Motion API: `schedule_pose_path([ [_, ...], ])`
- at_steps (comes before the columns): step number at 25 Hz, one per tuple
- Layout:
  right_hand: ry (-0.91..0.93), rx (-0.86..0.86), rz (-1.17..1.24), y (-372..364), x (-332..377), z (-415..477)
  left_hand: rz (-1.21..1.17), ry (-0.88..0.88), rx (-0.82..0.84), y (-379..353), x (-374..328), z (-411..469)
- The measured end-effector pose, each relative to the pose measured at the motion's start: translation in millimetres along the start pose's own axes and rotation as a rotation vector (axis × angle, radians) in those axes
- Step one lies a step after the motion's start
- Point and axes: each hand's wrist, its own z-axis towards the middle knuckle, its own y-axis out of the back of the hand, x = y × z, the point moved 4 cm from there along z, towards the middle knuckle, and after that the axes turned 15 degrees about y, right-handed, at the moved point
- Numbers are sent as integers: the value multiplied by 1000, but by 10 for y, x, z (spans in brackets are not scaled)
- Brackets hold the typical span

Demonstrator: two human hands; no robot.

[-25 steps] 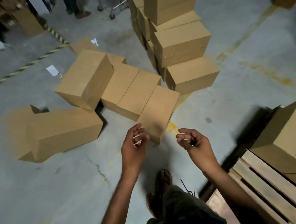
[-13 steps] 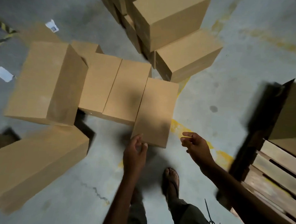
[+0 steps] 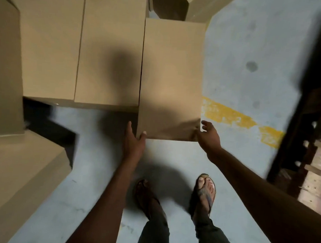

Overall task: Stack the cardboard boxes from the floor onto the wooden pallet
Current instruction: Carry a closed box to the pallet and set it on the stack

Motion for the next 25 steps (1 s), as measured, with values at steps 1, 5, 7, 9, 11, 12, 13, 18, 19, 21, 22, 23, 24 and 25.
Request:
schedule_pose_path([
  [1,5,-8,5,-106,-99,71,-13,31,24,-96,80,140],
  [5,-3,14,25,-352,-406,235,-93,64,94,-416,310,475],
  [7,-14,14,28,-339,-475,246,-145,83,118,-485,351,468],
  [9,-6,6,25,-228,-466,183,-154,68,96,-468,344,345],
  [11,20,6,7,-30,-307,69,-135,5,54,-389,260,131],
  [12,34,-1,7,78,-202,17,-132,-36,26,-323,194,14],
  [13,52,-16,17,194,-86,-35,-135,-71,-2,-250,109,-112],
  [18,117,-114,86,906,611,-491,-230,-280,-121,273,-487,-933],
  [19,114,-128,111,1037,742,-583,-235,-304,-137,373,-636,-1107],
  [21,118,-160,144,1275,979,-733,-246,-324,-148,554,-935,-1383],
  [22,109,-176,144,1360,1047,-776,-261,-318,-135,615,-1054,-1460],
  [23,99,-188,135,1429,1123,-820,-287,-303,-92,652,-1169,-1514],
  [24,91,-197,113,1477,1175,-842,-300,-296,-59,670,-1270,-1537],
  [25,85,-202,83,1517,1221,-862,-309,-296,-35,673,-1355,-1558],
])
